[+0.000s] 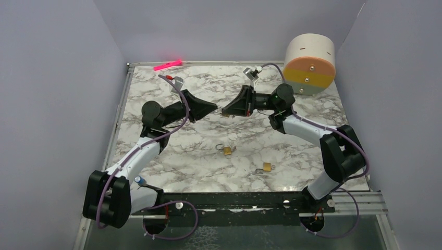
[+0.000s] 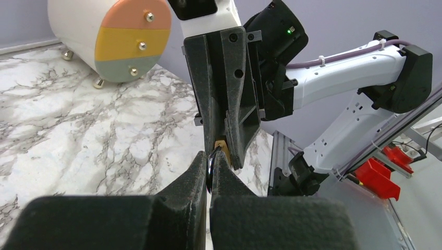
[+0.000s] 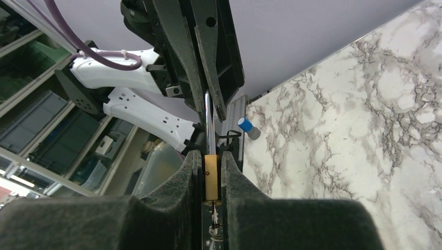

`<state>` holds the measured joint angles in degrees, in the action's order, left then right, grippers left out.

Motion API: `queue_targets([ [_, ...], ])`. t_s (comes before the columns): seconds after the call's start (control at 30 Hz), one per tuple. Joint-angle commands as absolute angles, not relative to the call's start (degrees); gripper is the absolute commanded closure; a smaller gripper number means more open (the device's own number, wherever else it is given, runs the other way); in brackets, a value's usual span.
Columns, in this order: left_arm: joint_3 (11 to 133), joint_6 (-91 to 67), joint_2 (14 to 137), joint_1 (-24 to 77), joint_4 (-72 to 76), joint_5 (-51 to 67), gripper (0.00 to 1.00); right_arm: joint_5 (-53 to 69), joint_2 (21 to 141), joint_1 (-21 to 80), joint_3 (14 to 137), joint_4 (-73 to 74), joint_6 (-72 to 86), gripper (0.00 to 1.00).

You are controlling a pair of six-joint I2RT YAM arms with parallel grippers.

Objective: Lock with the key
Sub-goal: Lock the lock.

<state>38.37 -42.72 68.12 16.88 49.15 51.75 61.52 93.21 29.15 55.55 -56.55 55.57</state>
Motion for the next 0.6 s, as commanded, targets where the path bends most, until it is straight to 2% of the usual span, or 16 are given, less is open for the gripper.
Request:
queue_targets([
  [0.0,37.33,-39.44,66.72,18.11,50.23,50.24,1.0,57.71,94.36,31.3,57.84,-61.45,64.37,0.99],
  [0.27,36.34,-38.67,65.72,18.51,50.32,48.44,1.0,54.7,98.66,31.29,57.59,-74.19,79.56,0.99],
  [0.57,35.07,-39.17,64.91,19.15,50.6,45.85,1.0,51.59,100.37,31.67,58.46,-73.82,81.13,0.99],
])
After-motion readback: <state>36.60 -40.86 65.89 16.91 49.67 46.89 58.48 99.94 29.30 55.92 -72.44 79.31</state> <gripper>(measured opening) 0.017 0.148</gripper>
